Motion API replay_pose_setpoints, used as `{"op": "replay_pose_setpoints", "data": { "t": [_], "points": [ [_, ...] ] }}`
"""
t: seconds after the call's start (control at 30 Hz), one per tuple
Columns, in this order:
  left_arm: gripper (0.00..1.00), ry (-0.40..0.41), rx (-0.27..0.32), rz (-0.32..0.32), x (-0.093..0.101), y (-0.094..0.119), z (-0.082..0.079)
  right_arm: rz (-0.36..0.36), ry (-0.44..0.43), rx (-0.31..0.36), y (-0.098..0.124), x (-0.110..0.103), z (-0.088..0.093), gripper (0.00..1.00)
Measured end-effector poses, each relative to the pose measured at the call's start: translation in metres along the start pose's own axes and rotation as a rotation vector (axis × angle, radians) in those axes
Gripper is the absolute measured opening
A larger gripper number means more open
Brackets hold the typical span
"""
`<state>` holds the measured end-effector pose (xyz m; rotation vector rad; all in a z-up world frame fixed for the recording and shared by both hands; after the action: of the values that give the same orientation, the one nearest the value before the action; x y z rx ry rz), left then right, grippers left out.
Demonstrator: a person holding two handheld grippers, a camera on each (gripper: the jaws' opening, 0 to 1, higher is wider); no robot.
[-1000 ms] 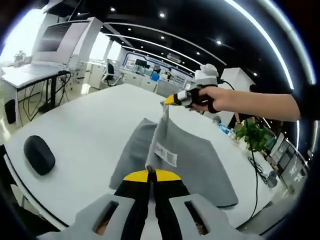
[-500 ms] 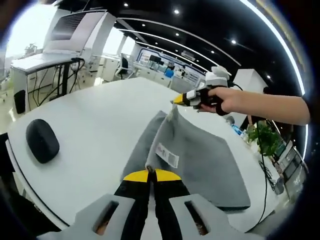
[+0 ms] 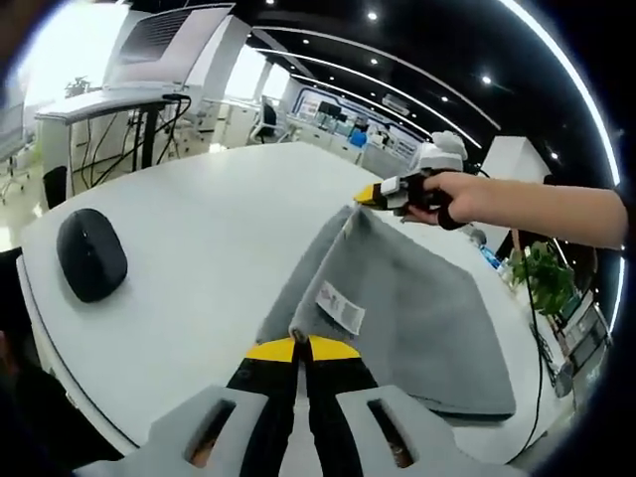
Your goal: Fold the towel on the table until its edges align and the towel forms a compact rectangular stack.
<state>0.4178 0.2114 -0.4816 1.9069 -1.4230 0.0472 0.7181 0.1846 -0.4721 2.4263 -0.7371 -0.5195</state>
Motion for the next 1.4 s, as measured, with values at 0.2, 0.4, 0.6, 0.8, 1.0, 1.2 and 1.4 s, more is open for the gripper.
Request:
{"op": "replay_pose_setpoints", "data": {
  "t": [0.2, 0.4, 0.6, 0.8, 1.0, 1.2, 1.4],
  "points": [
    [0.04, 0.016, -0.002, -0.005, -0.001, -0.002, 0.001, -0.023, 0.024, 0.0, -0.003, -0.006, 0.004, 0.0],
    [0.1, 0.011, -0.009, -0.049, -0.011, -0.003, 0.001, -0.049, 0.105, 0.007, -0.016, -0.001, 0.002, 0.01],
    [0.1, -0.024, -0.003, -0.065, -0.009, -0.002, -0.004, -0.055, 0.182, 0.021, -0.012, -0.005, -0.001, 0.03],
    [0.17, -0.091, 0.023, -0.086, -0.009, -0.004, -0.017, -0.075, 0.239, 0.022, -0.008, -0.005, -0.004, 0.14],
    [0.22, -0.158, 0.01, -0.077, 0.003, -0.004, -0.018, -0.093, 0.274, 0.009, 0.012, -0.001, 0.002, 0.17],
    [0.22, -0.218, -0.031, 0.023, 0.032, -0.003, -0.007, -0.075, 0.232, -0.028, 0.026, 0.02, 0.012, 0.18],
    [0.26, -0.292, -0.084, 0.134, 0.064, 0.0, 0.01, -0.074, 0.226, -0.027, 0.045, 0.028, 0.009, 0.22]
  ]
}}
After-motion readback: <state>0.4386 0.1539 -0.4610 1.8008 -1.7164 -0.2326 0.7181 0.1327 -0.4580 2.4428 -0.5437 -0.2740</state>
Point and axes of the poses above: the point that each gripper's makers call its tool centre point, and the gripper's own axes: y roughly backward along the fingers, x roughly to its right, z roughly out of its underside, the point moved 3 cm from there along y, roughly backward along the fingers, and after that the axes turned 8 degrees about y, right-handed, at the moved point
